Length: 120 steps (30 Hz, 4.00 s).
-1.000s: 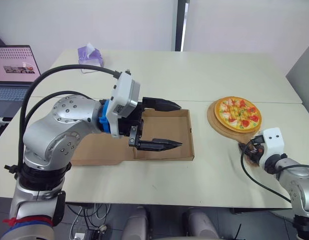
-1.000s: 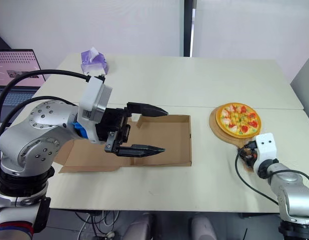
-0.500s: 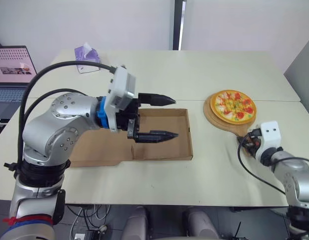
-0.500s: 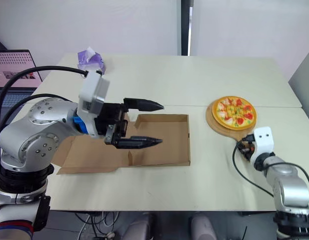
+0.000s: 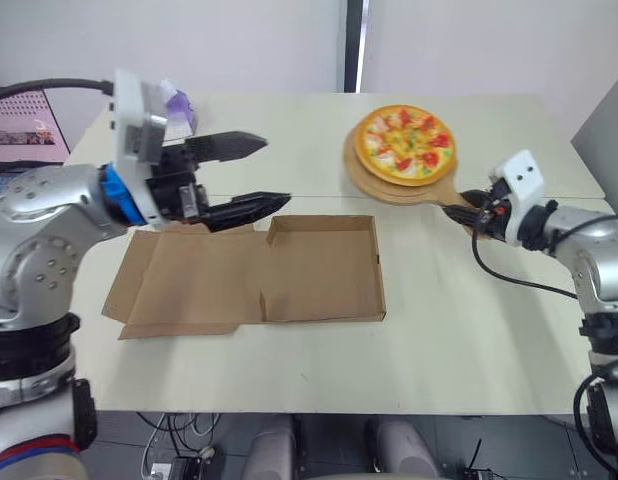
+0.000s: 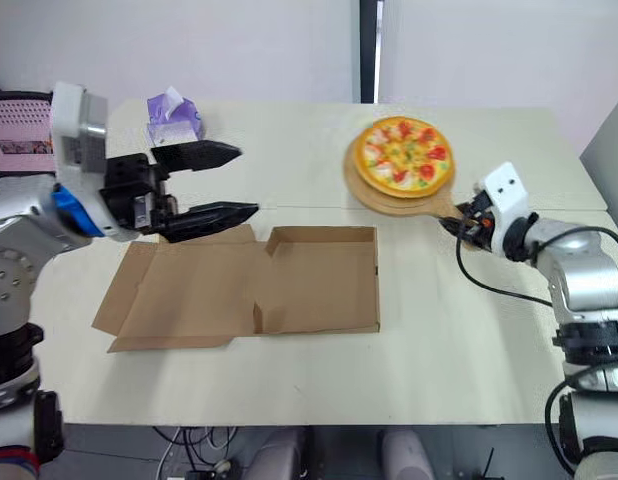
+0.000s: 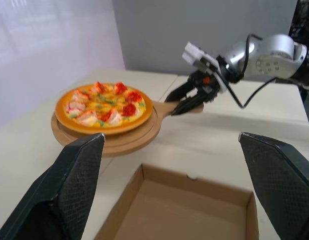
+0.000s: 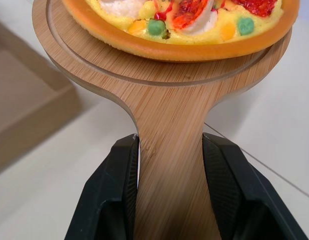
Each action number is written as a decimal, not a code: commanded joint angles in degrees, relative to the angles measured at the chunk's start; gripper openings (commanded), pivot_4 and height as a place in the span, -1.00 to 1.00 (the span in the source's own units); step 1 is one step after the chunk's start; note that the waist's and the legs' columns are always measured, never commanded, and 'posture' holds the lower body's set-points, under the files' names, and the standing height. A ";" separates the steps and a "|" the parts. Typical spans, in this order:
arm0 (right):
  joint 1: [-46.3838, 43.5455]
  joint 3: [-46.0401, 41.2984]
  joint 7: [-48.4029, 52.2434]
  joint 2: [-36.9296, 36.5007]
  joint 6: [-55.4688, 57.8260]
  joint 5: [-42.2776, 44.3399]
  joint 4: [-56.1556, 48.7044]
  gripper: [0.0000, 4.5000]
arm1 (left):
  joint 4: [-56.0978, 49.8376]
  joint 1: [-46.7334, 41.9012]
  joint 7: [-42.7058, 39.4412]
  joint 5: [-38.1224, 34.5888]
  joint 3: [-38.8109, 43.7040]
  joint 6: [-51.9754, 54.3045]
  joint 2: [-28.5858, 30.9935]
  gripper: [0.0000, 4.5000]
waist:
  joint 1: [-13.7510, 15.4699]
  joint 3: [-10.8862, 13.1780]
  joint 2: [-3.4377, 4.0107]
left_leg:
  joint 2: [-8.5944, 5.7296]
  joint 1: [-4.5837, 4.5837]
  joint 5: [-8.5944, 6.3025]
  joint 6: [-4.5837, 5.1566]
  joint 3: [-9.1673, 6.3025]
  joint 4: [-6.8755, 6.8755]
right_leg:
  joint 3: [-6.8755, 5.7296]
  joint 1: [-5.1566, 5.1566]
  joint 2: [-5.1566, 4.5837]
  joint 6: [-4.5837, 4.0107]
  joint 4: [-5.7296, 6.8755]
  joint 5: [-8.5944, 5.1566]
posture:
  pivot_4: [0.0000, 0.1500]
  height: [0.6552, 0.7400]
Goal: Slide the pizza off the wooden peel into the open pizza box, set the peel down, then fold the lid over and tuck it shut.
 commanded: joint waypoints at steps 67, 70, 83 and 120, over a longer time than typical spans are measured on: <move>-18.71 4.66 -12.02 12.23 -54.50 -20.51 33.12 -0.28 | -5.59 8.19 2.01 -15.09 12.27 12.59 15.47 1.00 | -0.20 0.05 -0.08 | 0.08 0.05 0.16 -0.28 0.04 0.03 | -0.01 -0.02 -0.05 -0.01 0.13 0.00 | 1.00 1.00; -18.10 3.00 -9.03 11.83 -49.38 -16.88 31.50 -0.28 | -5.66 7.00 2.18 -14.99 10.80 11.71 14.61 1.00 | -0.14 0.04 -0.10 | 0.09 0.04 0.16 -0.28 0.03 0.03 | -0.04 0.00 -0.05 -0.01 0.12 0.00 | 1.00 1.00; 7.16 -12.68 -10.86 1.46 -0.65 -4.20 -8.53 -0.28 | -5.14 -6.69 3.77 -11.20 -5.22 5.81 0.44 1.00 | 1.72 0.03 -0.10 | -0.01 -0.05 0.15 -0.26 -0.03 0.12 | -0.04 0.06 -0.08 -0.01 0.11 0.00 | 1.00 1.00; 15.57 -17.93 -23.79 3.85 13.32 0.95 -26.14 0.99 | -4.15 -3.17 7.80 -4.05 -4.91 5.53 -8.10 1.00 | 0.00 -0.08 0.12 | -0.10 0.20 0.05 -0.06 -0.06 0.10 | 0.04 0.23 0.27 -0.02 0.17 0.01 | 1.00 1.00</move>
